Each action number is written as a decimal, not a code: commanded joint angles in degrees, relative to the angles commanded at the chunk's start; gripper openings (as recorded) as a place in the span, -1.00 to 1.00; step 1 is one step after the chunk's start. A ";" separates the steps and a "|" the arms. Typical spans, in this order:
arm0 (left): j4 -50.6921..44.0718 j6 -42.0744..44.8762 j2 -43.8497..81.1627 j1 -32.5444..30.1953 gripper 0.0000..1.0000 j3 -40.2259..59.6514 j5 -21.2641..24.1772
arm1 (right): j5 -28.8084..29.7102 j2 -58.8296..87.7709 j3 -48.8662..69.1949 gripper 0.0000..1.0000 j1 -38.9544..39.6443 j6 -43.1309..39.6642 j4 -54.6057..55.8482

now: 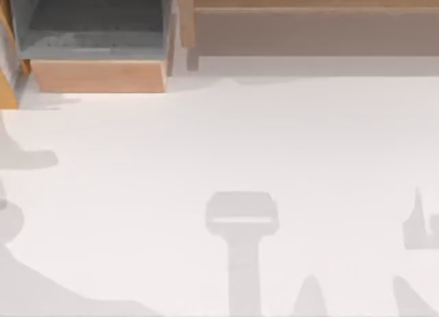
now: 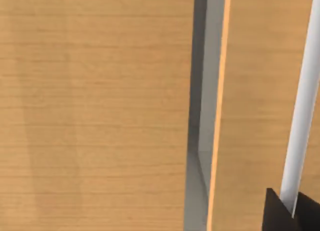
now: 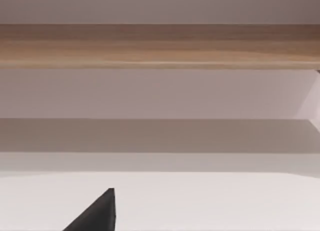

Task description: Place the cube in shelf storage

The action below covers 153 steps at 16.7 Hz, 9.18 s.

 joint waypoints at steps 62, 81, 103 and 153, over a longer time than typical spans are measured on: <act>4.43 -2.20 -11.84 18.25 1.00 -19.82 10.17 | 0.00 0.00 0.00 1.00 0.00 0.00 0.00; -99.87 -46.81 -3.19 8.31 1.00 55.68 -17.53 | 0.00 0.00 0.00 1.00 0.00 0.00 0.00; -151.97 -68.32 10.48 -5.44 1.00 84.13 -25.71 | 0.00 0.00 0.00 1.00 0.00 0.00 0.00; -151.00 -68.55 9.07 -7.39 -1.00 89.45 -24.32 | 0.00 0.00 0.00 1.00 0.00 0.00 0.00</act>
